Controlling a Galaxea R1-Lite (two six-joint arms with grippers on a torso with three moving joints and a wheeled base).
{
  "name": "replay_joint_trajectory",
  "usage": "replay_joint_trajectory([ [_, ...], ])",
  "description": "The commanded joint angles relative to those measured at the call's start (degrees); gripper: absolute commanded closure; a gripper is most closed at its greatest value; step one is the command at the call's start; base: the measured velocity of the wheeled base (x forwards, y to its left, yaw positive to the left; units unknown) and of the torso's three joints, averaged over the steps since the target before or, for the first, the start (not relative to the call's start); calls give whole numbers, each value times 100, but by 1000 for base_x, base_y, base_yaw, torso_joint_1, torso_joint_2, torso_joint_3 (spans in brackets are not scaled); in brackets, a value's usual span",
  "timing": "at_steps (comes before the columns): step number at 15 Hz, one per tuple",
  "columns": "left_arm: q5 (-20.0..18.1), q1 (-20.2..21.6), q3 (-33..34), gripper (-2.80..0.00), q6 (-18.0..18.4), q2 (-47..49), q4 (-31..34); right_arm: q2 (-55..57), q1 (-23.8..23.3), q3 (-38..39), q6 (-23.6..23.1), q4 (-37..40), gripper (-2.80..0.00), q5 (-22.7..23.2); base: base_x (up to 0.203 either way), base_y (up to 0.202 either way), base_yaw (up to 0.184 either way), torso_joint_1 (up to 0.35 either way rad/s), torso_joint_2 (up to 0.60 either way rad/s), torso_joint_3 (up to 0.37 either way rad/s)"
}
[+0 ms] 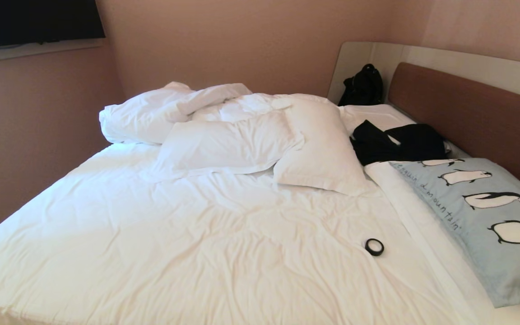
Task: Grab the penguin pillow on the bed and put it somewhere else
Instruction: Pick up the pillow
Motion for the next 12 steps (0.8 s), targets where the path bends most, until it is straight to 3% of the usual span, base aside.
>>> replay_joint_trajectory([
  [1, 2, 1, 9, 0, -7, -2, 2, 27, 33, 86, -19, -21, 0, -699, 0, 0, 0, 0, 0, 0],
  [8, 2, 1, 9, 0, -9, -2, 2, -87, 303, -127, -273, -34, 0, -789, 0, 0, 0, 0, 0, 0],
  [12, 2, 1, 9, 0, 0, -2, 2, -283, 402, 138, -237, -72, 0, -1719, 0, 0, 0, 0, 0, 0],
])
